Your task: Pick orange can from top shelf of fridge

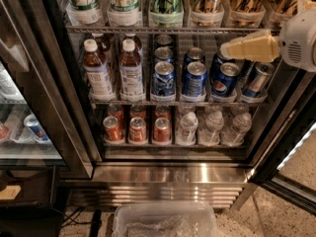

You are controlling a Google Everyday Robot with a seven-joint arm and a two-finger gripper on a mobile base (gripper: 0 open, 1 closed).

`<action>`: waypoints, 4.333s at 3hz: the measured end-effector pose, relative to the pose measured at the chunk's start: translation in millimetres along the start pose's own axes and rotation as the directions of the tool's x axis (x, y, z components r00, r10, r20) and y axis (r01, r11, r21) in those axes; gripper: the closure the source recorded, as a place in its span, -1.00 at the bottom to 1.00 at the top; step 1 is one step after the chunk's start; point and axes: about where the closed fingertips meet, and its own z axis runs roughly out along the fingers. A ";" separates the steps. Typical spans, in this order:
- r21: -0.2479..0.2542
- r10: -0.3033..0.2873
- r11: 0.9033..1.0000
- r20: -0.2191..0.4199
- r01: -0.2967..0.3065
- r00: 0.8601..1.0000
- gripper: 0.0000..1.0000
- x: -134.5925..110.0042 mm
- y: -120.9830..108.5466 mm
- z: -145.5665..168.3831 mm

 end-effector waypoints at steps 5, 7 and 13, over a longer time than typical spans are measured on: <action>0.166 0.080 0.980 0.195 -0.113 0.978 -0.78 -31.2 -22.9 25.4; 0.246 0.070 0.960 0.248 -0.133 0.966 -0.30 -36.4 -33.2 27.2; 0.248 0.169 0.937 0.292 -0.245 0.941 -0.22 -42.2 -38.7 80.6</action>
Offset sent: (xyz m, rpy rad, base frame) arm 0.0069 -0.0007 0.0024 0.0622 -0.0083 0.0061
